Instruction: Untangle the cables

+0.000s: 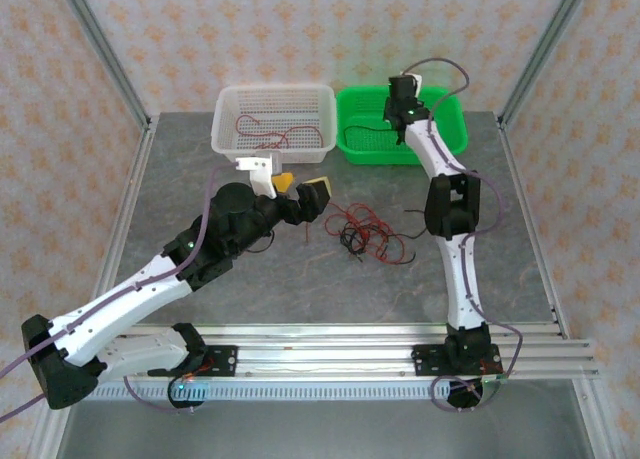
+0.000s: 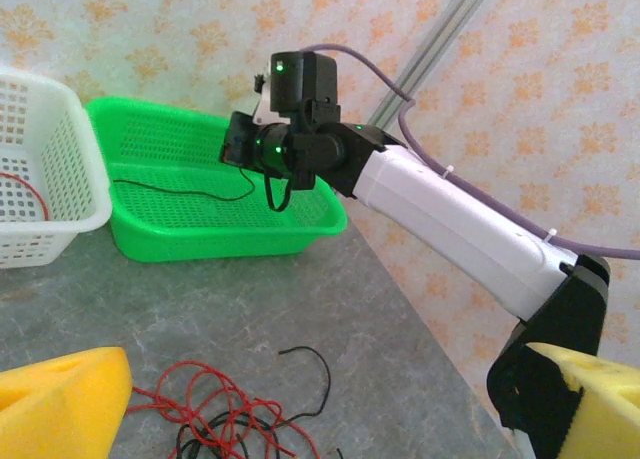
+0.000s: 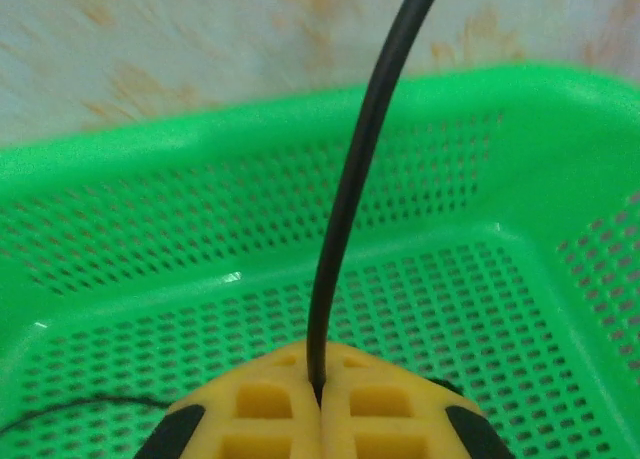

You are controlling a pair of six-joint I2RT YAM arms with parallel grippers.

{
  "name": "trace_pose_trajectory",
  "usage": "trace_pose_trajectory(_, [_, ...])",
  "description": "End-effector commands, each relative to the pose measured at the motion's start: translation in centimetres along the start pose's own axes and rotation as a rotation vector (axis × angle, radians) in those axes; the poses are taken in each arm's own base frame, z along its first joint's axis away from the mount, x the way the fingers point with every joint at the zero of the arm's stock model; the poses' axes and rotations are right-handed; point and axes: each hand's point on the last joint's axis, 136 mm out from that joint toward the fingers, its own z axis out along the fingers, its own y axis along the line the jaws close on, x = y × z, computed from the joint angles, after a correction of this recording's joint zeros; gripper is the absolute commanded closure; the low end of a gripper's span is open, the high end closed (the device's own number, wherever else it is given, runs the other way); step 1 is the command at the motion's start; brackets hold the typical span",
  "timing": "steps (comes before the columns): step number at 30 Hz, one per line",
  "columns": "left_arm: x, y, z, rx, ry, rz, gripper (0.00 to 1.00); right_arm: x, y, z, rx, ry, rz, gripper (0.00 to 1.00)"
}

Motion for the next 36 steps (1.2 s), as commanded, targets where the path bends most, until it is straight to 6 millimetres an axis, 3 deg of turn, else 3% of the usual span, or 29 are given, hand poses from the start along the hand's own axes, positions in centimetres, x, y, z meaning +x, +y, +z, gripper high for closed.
trace_pose_trajectory(1, [0.0, 0.9, -0.2, -0.035, 0.002, -0.001, 0.01, 1.9, -0.3, 0.6, -0.025, 0.089, 0.047, 1.0])
trace_pose_trajectory(7, [0.9, 0.0, -0.1, 0.043, 0.012, -0.033, 0.01, 3.5, -1.5, 1.6, 0.01, 0.132, 0.01, 0.97])
trace_pose_trajectory(12, [1.6, 0.6, -0.2, 0.053, 0.009, -0.071, 0.01, 4.4, -1.7, 1.5, 0.014, 0.169, -0.022, 0.71])
trace_pose_trajectory(16, [1.7, 1.0, -0.1, 0.016, 0.035, -0.06, 0.01, 3.4, -1.5, 0.4, -0.005, 0.168, -0.026, 0.49])
trace_pose_trajectory(24, [1.4, 1.2, -0.6, 0.001, 0.031, -0.075, 0.01, -0.3, -0.9, -4.2, -0.078, 0.148, -0.015, 0.25])
trace_pose_trajectory(36, [3.1, 3.9, -1.6, -0.126, 0.081, -0.103, 0.02, -6.6, -0.9, -13.2, -0.183, 0.062, 0.033, 0.22])
